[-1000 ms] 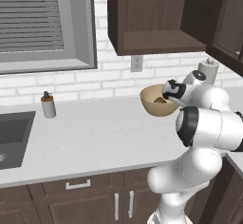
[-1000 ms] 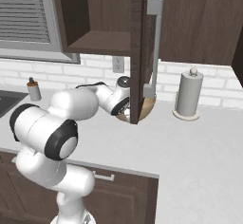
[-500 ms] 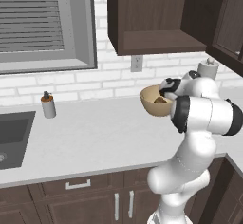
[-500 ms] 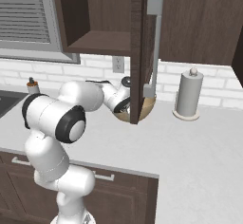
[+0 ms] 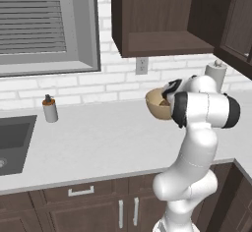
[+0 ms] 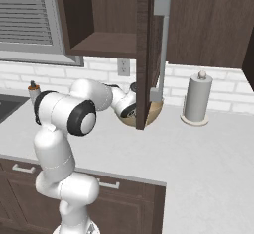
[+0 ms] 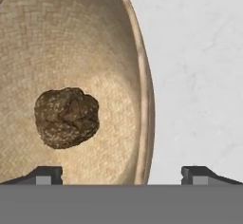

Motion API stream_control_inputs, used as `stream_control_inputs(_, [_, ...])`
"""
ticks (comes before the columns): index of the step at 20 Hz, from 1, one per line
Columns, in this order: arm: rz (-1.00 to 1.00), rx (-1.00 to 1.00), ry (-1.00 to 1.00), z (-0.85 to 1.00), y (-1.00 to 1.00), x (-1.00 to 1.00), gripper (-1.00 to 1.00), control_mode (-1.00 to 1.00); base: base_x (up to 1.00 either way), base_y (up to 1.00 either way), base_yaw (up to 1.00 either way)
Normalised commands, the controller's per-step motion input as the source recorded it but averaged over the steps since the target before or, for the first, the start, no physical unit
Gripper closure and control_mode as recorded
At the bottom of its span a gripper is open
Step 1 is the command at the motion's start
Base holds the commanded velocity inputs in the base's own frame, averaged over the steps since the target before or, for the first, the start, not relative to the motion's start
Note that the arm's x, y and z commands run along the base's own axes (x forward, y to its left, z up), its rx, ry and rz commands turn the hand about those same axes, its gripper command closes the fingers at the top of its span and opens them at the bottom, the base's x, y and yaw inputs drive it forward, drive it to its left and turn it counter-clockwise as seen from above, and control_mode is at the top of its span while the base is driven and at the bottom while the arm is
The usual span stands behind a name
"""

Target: Open the cabinet, pick up the bread from the cabinet and place it in the basket. Then move the basket to the dining counter.

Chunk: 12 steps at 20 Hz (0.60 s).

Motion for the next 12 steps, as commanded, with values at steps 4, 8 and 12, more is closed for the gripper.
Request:
stream_control_inputs(4, [0.0,0.0,0.04,-0.45,0.0,0.31,-1.0,-1.0,0.0,0.0,0.0])
stream_control_inputs(8, [0.0,0.0,0.01,-0.41,0.09,0.09,1.0,-1.0,0.0,0.0,0.0])
stream_control_inputs(12, [0.0,0.0,0.0,-0.32,0.08,0.0,1.0,-1.0,0.0,0.0,0.0])
